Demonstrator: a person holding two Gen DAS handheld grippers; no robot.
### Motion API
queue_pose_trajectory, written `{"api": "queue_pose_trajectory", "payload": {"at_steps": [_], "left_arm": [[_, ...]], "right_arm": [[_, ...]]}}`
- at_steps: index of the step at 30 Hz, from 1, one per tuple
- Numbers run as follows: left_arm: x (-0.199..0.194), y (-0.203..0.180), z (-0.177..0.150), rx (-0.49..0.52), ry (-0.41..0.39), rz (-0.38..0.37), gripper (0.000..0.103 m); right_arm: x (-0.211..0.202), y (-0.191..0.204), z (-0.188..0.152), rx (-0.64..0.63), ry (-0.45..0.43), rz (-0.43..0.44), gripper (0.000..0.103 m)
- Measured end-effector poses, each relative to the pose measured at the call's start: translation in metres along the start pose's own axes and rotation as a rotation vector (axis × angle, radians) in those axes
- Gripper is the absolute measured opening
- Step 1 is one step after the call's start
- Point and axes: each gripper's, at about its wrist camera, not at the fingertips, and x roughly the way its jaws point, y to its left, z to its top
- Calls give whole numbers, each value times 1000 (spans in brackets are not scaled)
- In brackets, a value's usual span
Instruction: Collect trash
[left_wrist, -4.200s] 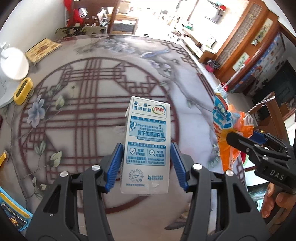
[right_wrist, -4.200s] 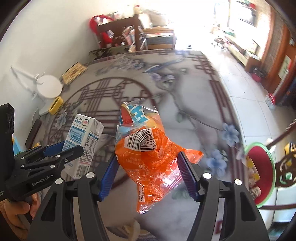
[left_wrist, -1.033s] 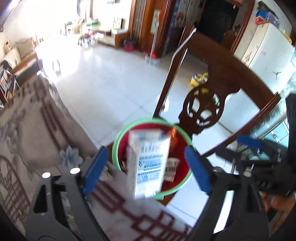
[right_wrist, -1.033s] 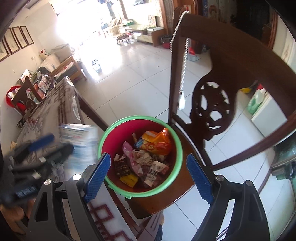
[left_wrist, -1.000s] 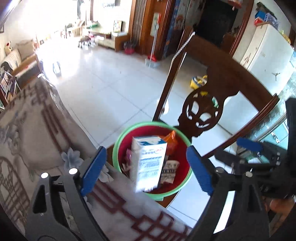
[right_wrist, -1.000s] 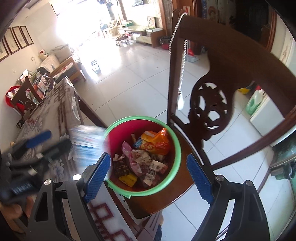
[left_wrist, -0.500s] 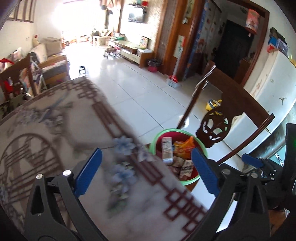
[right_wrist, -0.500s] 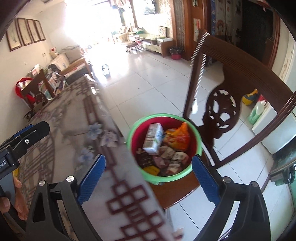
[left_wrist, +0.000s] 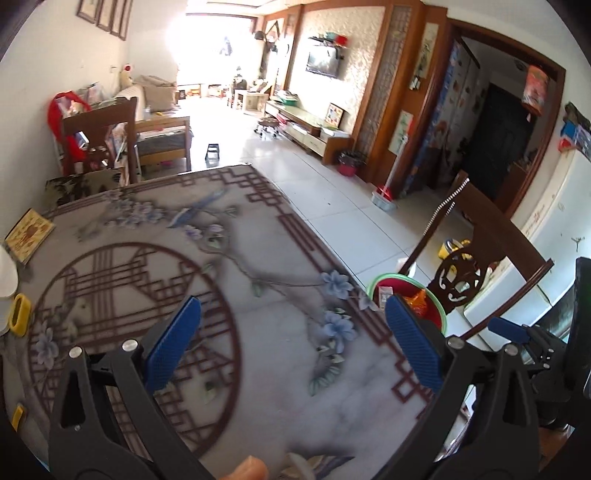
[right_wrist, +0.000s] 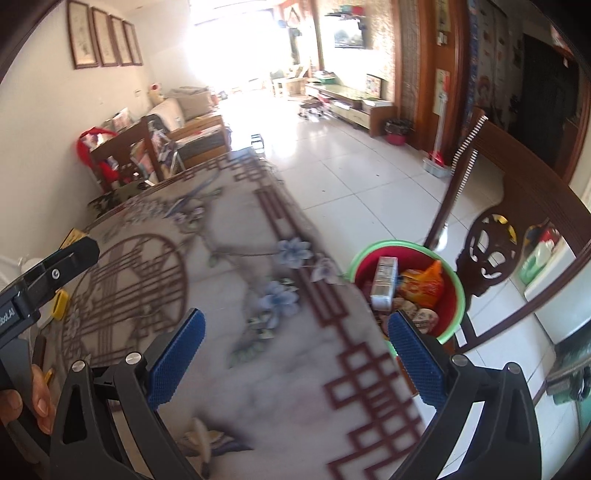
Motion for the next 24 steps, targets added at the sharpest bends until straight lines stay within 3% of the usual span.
{"api": "queue_pose_trajectory", "payload": {"at_steps": [4, 6, 10, 13, 16, 19, 24], "left_arm": [[-15, 15, -4, -14, -45, 39, 98], [-22, 18, -4, -14, -83, 69, 98], [-43, 26, -5, -37, -192, 85, 98], [-53, 29, -5, -56, -247, 75, 98], [-53, 31, -3, -65, -238, 39, 98], [-52, 36, -6, -93, -225, -10, 98], [-62, 40, -15, -117, -313, 53, 98]], "right_arm": [[-11, 15, -3, -3, -36, 21, 96], [-23, 22, -5, -9, -101, 20, 96], [-64, 32, -15, -8, -393, -42, 96], [-80, 32, -24, 18, -529, -72, 96], [-77, 37, -25, 36, -506, -152, 96], [-73, 43, -27, 3, -491, -156, 96], [-69, 45, -29, 2, -473, -161, 96]]}}
